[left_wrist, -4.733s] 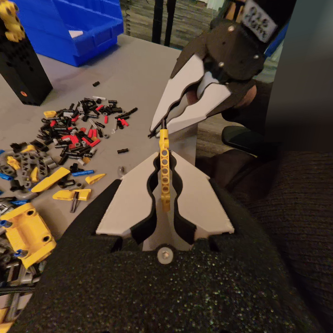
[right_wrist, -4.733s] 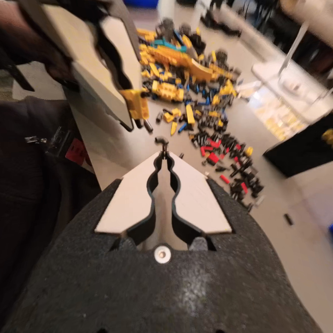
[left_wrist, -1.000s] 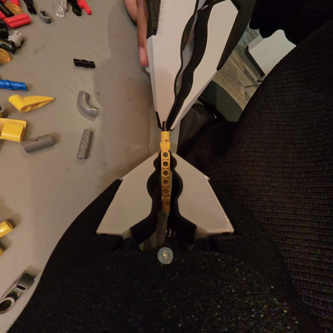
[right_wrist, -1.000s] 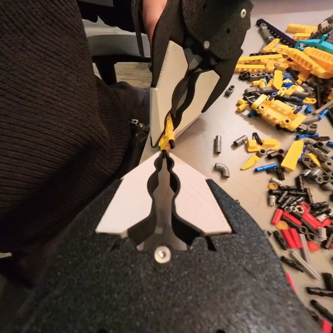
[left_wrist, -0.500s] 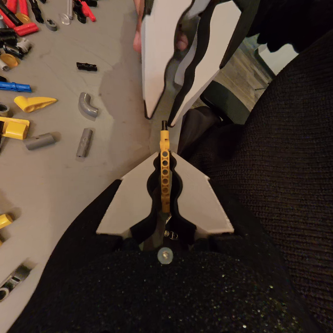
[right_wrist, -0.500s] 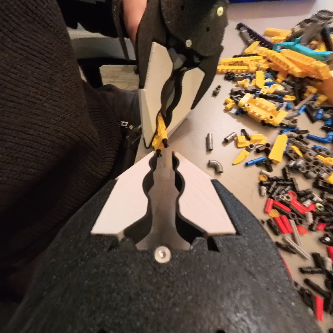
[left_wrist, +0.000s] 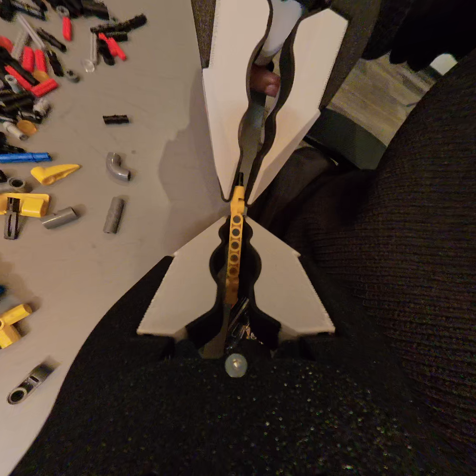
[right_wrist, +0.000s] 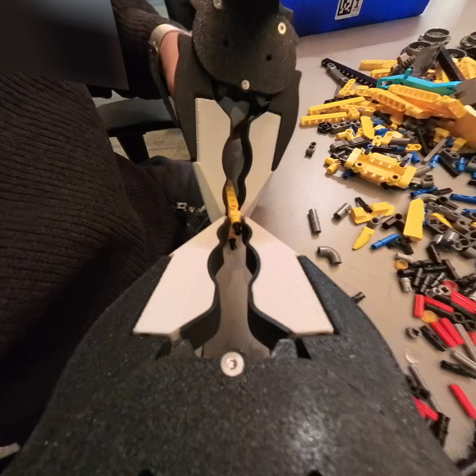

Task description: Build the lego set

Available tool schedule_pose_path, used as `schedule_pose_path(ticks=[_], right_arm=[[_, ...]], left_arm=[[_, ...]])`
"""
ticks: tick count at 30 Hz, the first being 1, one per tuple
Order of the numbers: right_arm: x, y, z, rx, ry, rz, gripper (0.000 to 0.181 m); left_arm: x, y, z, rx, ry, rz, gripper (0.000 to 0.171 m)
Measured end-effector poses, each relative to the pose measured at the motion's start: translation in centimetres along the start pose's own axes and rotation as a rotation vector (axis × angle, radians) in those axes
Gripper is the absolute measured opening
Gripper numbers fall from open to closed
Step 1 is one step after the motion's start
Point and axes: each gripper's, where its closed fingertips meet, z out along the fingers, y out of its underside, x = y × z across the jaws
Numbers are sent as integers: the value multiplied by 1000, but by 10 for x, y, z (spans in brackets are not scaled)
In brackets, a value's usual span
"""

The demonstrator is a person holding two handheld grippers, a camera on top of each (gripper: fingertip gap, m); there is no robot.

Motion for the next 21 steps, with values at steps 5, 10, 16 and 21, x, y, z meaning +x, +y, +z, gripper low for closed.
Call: schedule_pose_path(ticks=[5,10,16,21], right_arm=[[-1,-32,-26,201,29,117,7],[4,-53,-52,491,62,335,7],[-8,-60,-52,607,104,332,7],[-8,-71,-55,723,153,310,7]], left_arm=[[10,-18,-12,208,-5,56,36],[19,-60,-39,584,7,49,33],[28,-83,-69,800,96,5,7],[30,-91,-80,903,116,-32,8]])
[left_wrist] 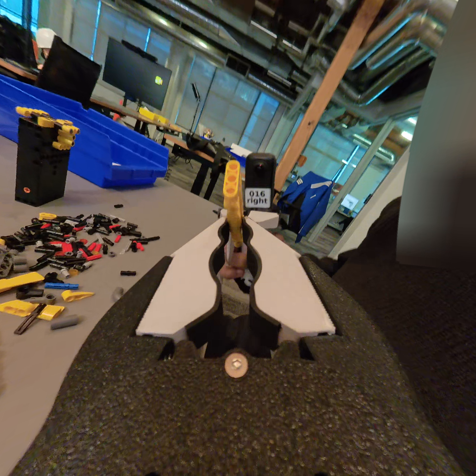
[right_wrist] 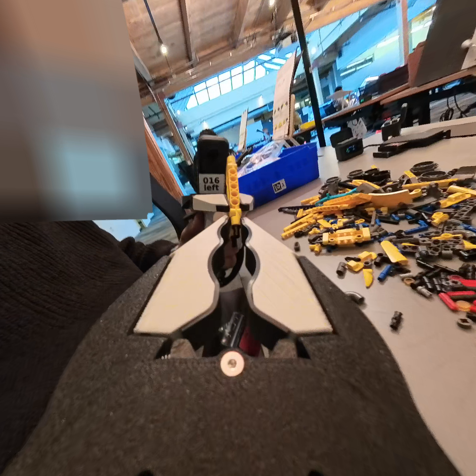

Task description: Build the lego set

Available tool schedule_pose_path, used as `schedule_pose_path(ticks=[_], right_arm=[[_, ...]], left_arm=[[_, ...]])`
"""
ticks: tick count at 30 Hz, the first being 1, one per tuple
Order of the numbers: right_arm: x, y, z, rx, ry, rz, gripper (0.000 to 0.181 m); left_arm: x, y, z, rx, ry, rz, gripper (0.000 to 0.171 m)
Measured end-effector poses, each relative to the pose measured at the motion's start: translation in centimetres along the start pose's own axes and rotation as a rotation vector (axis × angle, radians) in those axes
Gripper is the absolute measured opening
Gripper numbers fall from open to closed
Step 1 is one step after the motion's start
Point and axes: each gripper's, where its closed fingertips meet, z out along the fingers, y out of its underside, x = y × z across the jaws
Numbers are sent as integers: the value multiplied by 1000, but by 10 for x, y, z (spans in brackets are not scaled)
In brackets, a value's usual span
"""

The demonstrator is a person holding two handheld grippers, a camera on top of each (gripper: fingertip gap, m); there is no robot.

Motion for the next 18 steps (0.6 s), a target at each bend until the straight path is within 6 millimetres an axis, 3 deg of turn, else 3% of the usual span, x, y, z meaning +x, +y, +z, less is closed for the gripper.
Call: schedule_pose_path(ticks=[5,15,18], right_arm=[[-9,4,11,98,-44,91,6],[-14,25,23,-26,-52,37,7],[-14,21,24,14,-65,62,7]], left_arm=[[7,-17,0,134,39,-41,8],[13,-21,-5,103,111,-56,13],[12,-25,-8,116,79,-11,7]])
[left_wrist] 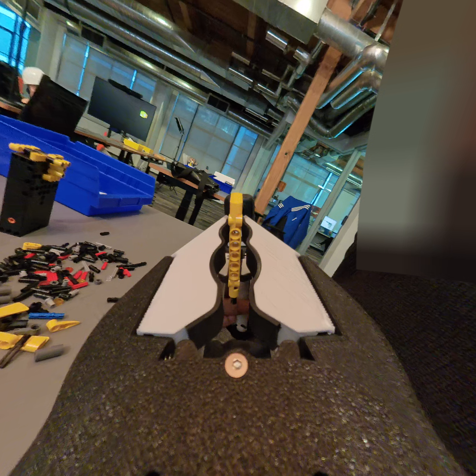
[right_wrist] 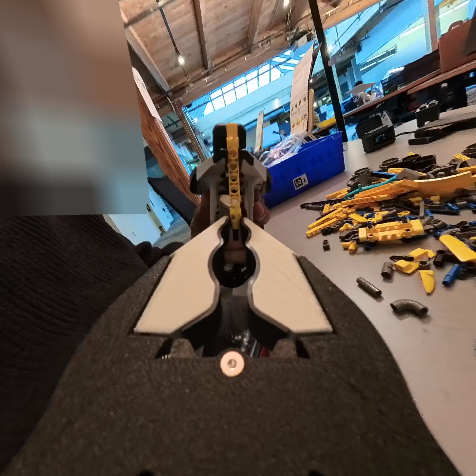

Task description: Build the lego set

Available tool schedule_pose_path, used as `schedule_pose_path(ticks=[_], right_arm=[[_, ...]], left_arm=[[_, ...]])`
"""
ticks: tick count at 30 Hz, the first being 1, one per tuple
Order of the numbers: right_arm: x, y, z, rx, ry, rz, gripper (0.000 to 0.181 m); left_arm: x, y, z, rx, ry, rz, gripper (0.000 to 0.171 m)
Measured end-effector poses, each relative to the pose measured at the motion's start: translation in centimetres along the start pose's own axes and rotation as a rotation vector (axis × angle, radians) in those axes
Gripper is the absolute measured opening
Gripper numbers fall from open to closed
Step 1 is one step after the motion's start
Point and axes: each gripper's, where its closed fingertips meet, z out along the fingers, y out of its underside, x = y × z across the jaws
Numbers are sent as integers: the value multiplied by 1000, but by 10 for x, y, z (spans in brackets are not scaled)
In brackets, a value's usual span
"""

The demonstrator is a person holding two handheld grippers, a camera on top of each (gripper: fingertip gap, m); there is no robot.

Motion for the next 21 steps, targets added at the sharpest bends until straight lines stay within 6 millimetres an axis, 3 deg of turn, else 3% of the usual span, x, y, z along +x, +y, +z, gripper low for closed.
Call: schedule_pose_path(ticks=[10,12,17,21], right_arm=[[11,-3,6,113,31,87,7],[20,-4,4,113,78,128,8],[62,-27,-36,125,340,93,27],[109,-1,-75,-242,685,-77,28]], left_arm=[[-12,-12,-9,80,-86,-2,7],[-25,-11,-13,36,-164,0,7],[-49,9,-26,-202,-350,117,7],[-65,45,-32,-498,-481,275,7]])
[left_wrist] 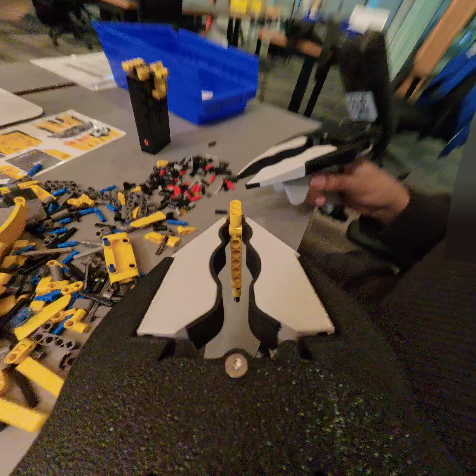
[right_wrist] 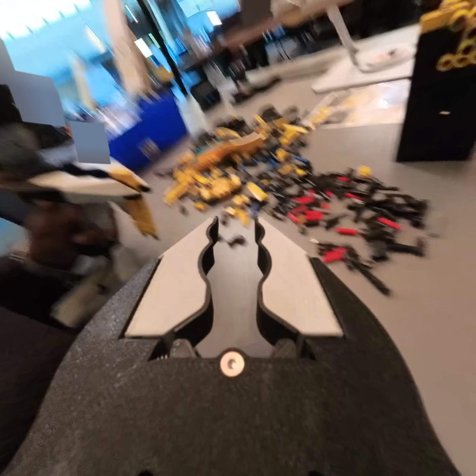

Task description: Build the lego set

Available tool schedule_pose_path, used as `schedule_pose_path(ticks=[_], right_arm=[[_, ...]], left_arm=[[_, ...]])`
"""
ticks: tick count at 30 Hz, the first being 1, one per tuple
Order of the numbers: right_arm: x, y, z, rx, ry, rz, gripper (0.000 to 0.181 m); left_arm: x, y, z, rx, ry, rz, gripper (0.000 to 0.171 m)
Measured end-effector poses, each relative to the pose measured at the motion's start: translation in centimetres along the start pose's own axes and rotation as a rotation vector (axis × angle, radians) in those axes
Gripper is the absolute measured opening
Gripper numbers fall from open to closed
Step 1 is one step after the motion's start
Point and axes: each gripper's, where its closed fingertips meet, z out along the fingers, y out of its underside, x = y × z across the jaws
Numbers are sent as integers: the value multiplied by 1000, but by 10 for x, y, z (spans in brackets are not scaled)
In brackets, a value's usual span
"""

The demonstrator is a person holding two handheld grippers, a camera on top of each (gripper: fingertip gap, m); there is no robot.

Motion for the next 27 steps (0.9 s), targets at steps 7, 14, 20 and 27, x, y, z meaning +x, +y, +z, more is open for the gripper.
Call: schedule_pose_path(ticks=[7,14,20,27], right_arm=[[16,40,21,-295,176,-269,28],[17,45,28,-349,167,-210,26],[21,43,31,-364,154,-149,15],[24,43,31,-378,177,-169,6]], left_arm=[[6,26,18,-160,-29,100,7],[5,34,26,-150,-3,83,7],[7,39,31,-183,-11,109,8],[8,36,35,-171,-10,89,8]])
